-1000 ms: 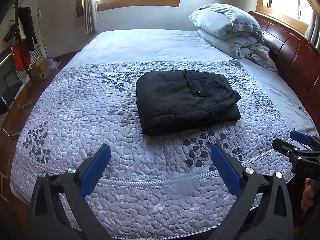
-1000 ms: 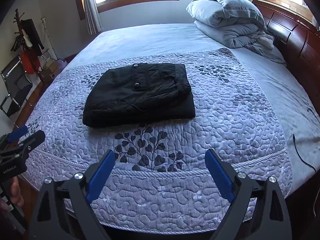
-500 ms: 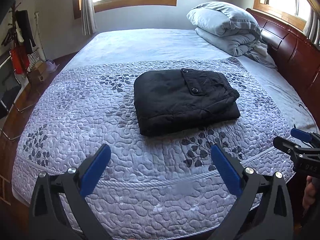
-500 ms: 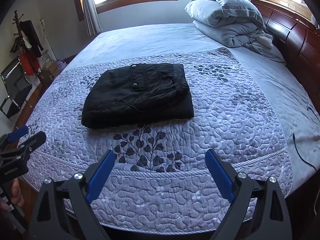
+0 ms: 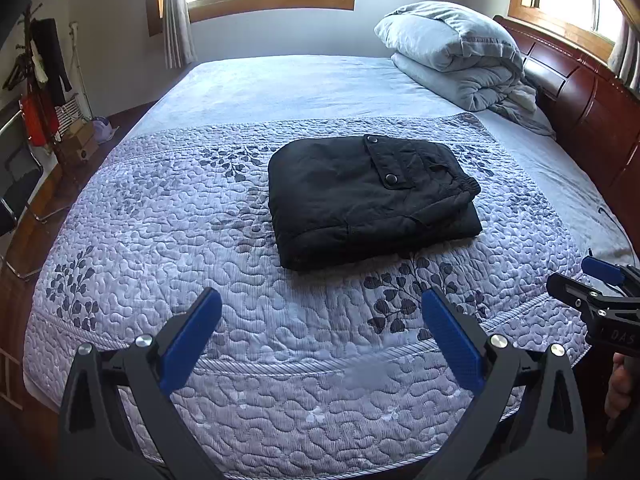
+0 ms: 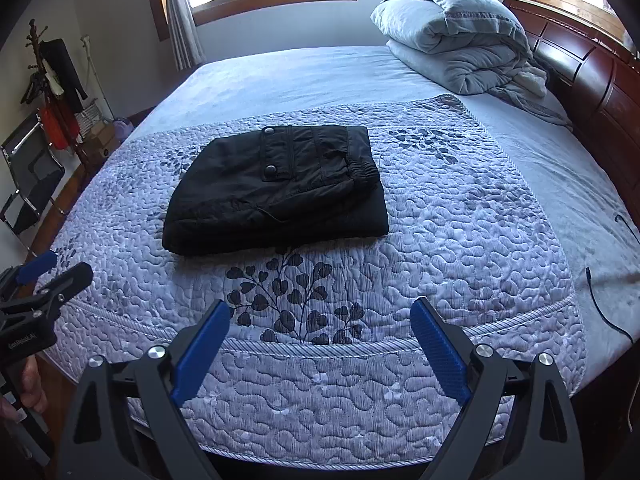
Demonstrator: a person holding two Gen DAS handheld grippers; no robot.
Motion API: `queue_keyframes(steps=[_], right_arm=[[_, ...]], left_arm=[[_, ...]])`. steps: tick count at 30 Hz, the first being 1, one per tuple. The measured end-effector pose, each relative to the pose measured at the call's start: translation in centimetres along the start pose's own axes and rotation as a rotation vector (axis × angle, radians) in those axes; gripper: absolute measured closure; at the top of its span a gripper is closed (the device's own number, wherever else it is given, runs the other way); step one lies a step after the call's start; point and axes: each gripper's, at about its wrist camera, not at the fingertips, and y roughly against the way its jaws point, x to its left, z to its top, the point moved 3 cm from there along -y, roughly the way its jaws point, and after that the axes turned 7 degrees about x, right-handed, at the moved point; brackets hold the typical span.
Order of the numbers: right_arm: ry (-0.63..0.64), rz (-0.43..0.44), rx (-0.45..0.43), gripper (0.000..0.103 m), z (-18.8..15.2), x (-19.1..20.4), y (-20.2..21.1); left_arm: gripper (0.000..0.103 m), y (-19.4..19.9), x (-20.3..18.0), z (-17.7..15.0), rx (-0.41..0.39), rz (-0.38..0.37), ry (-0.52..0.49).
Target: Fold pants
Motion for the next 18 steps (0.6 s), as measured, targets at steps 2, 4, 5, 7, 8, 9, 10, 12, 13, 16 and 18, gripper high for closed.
queue_keyframes(steps=[2, 4, 5, 7, 8, 9, 10, 12, 13, 16, 18], right_arm=[[-0.001, -0.001, 0.001, 0.011, -0.01, 0.01, -0.05], [-0.002, -0.002, 0.002, 0.011, -0.03, -0.08, -0.1], [-0.003, -0.001, 0.002, 0.011, -0.03, -0.11, -0.11], [-0.002, -0.001, 0.003, 0.011, -0.02, -0.13, -0.14], [-0.002, -0.001, 0.002, 0.011, -0.03, -0.13, -0.12], [-0.002, -0.002, 0.002, 0.011, -0.03, -0.12, -0.14], [-0.002, -0.001, 0.002, 0.011, -0.02, -0.12, -0.15], [-0.002, -0.001, 0.005, 0.011, -0.02, -0.11, -0.16], [-0.001, 0.0, 0.005, 0.011, -0.01, -0.14, -0.15], [0.0, 0.0, 0.005, 0.011, 0.0, -0.15, -0.16], [-0.002, 0.0, 0.006, 0.011, -0.03, -0.12, -0.14]], left_arm=[[0.003, -0.04, -0.02, 0.02, 0.002, 0.0, -0.001], [0.003, -0.04, -0.04, 0.01, 0.0, 0.0, -0.002], [0.003, -0.06, -0.06, 0.02, 0.0, 0.0, -0.002], [0.003, -0.17, -0.1, 0.03, 0.001, -0.001, -0.003], [0.003, -0.21, -0.13, 0.0, 0.001, 0.0, -0.003], [0.003, -0.24, -0.16, -0.02, 0.002, 0.001, -0.003], [0.003, -0.24, -0.18, 0.0, 0.003, 0.0, -0.004], [0.003, -0.24, -0.19, 0.01, 0.003, 0.0, -0.005], [0.003, -0.25, -0.2, 0.0, 0.002, 0.0, -0.005], [0.003, -0.26, -0.22, -0.03, 0.004, 0.0, -0.005], [0.003, -0.29, -0.22, -0.07, 0.006, -0.002, -0.004]])
